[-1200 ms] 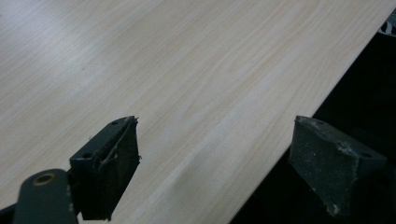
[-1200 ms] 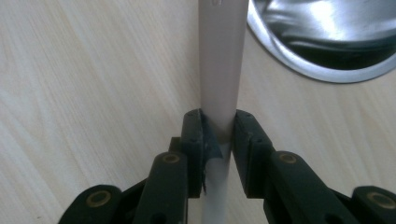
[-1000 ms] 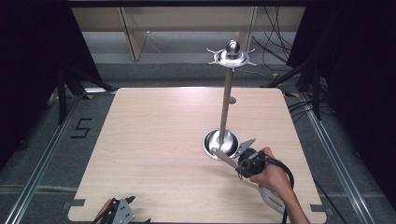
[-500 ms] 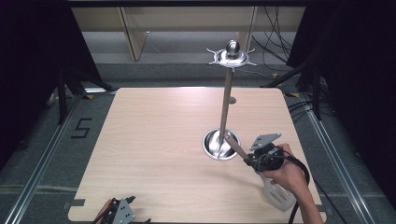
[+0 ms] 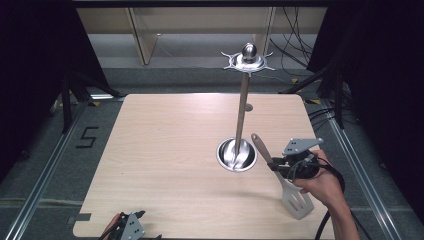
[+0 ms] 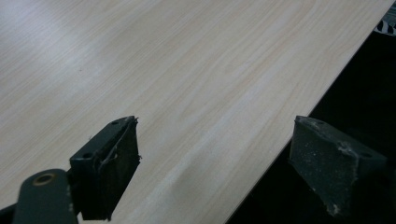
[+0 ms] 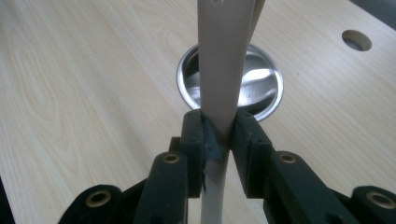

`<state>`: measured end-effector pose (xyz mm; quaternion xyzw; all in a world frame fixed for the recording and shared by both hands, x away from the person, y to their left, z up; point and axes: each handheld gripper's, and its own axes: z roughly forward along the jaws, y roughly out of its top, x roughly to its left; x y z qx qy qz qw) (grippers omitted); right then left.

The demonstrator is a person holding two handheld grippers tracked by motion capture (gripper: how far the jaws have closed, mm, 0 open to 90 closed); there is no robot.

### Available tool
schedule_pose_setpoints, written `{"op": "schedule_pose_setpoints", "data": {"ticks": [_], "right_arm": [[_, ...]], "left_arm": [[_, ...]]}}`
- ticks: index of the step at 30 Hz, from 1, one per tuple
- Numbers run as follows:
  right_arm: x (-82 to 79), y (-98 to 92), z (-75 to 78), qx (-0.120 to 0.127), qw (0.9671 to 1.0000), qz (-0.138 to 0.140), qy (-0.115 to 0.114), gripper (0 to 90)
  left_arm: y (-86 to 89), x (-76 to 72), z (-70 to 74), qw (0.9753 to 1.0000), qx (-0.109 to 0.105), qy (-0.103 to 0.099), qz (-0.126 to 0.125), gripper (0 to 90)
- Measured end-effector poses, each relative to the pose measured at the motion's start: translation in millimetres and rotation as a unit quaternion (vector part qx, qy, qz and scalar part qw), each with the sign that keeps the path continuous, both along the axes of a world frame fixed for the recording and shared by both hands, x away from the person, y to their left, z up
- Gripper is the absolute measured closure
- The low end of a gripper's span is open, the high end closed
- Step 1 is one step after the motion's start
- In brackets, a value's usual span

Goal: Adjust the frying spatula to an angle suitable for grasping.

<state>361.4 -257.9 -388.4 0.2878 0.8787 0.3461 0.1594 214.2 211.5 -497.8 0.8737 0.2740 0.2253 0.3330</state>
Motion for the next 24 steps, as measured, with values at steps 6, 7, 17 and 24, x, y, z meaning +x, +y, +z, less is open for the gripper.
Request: {"op": "schedule_pose_setpoints", "data": {"ticks": [6, 7, 17, 24], "right_arm": [[-4.2, -5.5, 10.4, 0.025, 0.9997, 0.006, -0.001, 75.9], [-4.7, -6.4, 12.0, 0.030, 0.9995, 0.006, -0.006, 75.9], [-2.3, -3.5, 26.0, 0.076, 0.9962, 0.032, -0.029, 75.9], [0.7, -0.2, 31.7, 0.103, 0.9936, 0.030, -0.035, 75.9]], "left_arm": [[-0.1, 0.0, 0.2, 1.0000, 0.001, 0.000, 0.000, 15.0], [-0.1, 0.0, 0.1, 1.0000, 0.001, 0.001, 0.000, 15.0], [0.5, 0.0, 0.8, 1.0000, 0.000, -0.002, -0.001, 15.0], [-0.9, -0.3, -1.1, 0.9999, -0.013, -0.006, 0.004, 15.0]]}}
